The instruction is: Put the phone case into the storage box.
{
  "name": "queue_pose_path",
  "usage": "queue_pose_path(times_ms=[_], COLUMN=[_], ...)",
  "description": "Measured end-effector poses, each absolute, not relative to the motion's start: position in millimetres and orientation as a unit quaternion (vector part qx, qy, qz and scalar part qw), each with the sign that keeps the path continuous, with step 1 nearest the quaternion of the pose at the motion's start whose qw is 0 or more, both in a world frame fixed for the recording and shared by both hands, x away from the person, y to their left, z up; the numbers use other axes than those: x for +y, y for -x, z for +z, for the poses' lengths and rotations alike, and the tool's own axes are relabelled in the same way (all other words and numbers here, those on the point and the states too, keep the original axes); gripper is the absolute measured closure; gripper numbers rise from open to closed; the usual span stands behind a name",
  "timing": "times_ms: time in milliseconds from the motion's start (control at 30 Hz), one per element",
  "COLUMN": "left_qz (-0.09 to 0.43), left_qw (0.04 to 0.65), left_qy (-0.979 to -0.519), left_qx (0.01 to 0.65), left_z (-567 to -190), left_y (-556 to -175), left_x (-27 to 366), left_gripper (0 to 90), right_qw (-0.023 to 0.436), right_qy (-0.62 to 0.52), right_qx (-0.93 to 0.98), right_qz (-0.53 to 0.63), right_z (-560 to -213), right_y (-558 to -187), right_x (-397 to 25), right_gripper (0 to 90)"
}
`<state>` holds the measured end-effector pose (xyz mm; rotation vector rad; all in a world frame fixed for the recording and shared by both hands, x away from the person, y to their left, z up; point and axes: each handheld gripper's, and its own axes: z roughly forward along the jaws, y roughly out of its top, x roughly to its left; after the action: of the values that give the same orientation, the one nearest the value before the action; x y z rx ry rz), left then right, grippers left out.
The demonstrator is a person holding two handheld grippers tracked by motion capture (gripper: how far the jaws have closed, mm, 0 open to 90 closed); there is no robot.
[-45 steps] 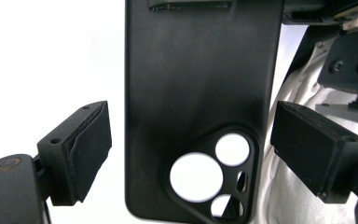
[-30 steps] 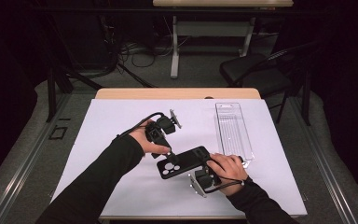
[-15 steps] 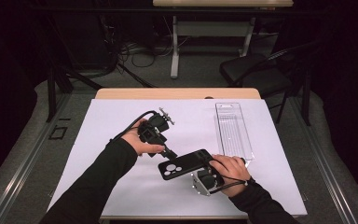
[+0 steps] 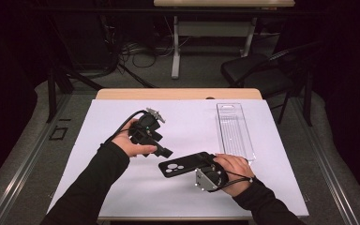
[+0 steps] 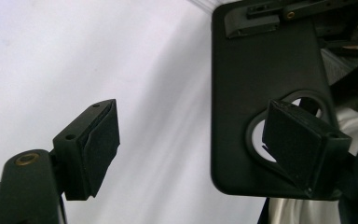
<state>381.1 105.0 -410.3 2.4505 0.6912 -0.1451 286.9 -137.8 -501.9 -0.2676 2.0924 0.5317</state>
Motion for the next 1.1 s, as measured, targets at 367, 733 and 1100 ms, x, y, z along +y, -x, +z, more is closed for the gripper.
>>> queue_pose_path(times_ms=[367, 733, 1100], left_qz=[-0.039, -0.019, -0.029], left_qw=[0.332, 0.360, 0.379], left_qy=[-0.904, -0.888, -0.879], left_qx=[0.265, 0.285, 0.288], left_z=[-405.3, -404.1, -422.5], left_y=[-379.5, -377.1, -377.2], left_x=[126.7, 146.6, 154.4], left_gripper=[24.2, 27.9, 28.6], right_qw=[0.387, 0.306, 0.261], right_qy=[0.056, 0.000, -0.050], right_qx=[0.881, 0.891, 0.889], right_qz=[0.265, 0.335, 0.374], right_z=[-486.7, -479.8, -481.8], right_y=[-292.2, -296.8, -303.6], right_x=[-146.2, -156.3, -162.0], right_gripper=[88.6, 88.6, 88.6])
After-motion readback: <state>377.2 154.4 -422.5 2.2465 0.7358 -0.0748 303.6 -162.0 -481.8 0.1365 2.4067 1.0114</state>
